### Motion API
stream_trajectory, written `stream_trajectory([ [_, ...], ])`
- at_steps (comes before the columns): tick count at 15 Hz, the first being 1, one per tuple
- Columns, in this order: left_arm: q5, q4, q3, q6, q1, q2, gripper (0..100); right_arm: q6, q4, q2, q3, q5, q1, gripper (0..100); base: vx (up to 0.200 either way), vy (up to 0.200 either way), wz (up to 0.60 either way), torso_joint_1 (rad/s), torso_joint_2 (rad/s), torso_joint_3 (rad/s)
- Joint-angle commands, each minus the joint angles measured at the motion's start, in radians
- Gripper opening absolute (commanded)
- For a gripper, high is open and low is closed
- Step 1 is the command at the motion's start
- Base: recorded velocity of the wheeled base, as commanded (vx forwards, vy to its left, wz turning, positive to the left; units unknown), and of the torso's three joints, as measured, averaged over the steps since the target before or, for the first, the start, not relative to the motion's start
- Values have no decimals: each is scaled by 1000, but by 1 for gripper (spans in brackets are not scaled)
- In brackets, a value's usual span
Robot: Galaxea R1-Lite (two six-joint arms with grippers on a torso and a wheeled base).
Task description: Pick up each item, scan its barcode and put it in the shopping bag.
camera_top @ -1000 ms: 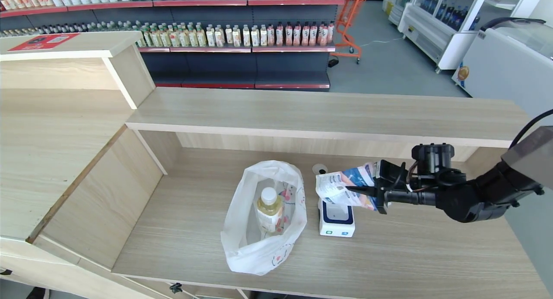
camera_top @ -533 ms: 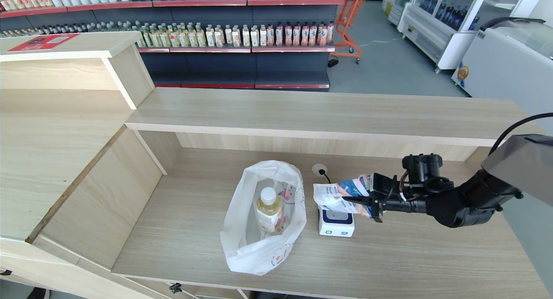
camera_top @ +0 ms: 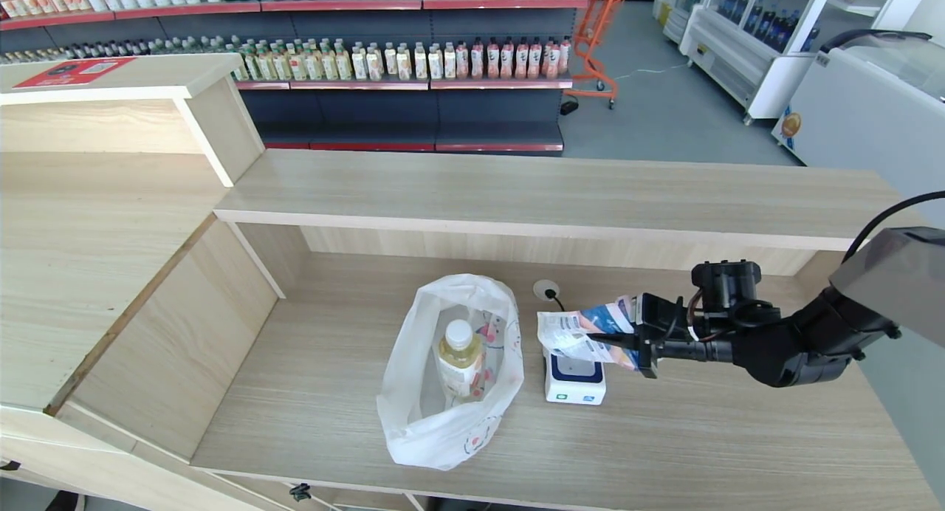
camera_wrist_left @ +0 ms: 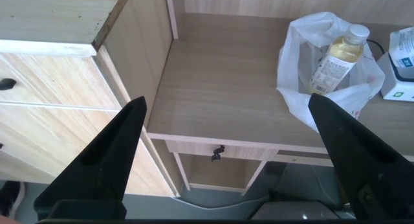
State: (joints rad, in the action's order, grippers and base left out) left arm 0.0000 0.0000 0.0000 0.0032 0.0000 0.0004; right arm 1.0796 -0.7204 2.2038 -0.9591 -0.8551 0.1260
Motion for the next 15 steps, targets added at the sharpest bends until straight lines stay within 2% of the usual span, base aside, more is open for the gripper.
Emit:
stream_trajectory([
  [1,0,0,0,0,0,0,100,-9,3,-27,17,-19,-3,0,0,0,0,0,0,0],
  [4,0,0,0,0,0,0,100,-193,4,-173,94,-53,-8,0,0,0,0,0,0,0],
  [6,0,0,0,0,0,0,100,-468,4,-305,123,-36,-8,0,0,0,0,0,0,0],
  [8,0,0,0,-2,0,0,100,-655,4,-340,114,65,4,0,0,0,0,0,0,0],
  [9,0,0,0,0,0,0,100,-696,4,-332,108,93,18,0,0,0,0,0,0,0],
  [10,0,0,0,0,0,0,100,-782,4,-296,96,134,58,0,0,0,0,0,0,0],
  [12,0,0,0,0,0,0,100,-874,-2,-233,85,145,127,0,0,0,0,0,0,0],
  [15,0,0,0,0,0,1,100,-876,-20,-93,-16,146,201,0,0,0,0,0,0,0],
])
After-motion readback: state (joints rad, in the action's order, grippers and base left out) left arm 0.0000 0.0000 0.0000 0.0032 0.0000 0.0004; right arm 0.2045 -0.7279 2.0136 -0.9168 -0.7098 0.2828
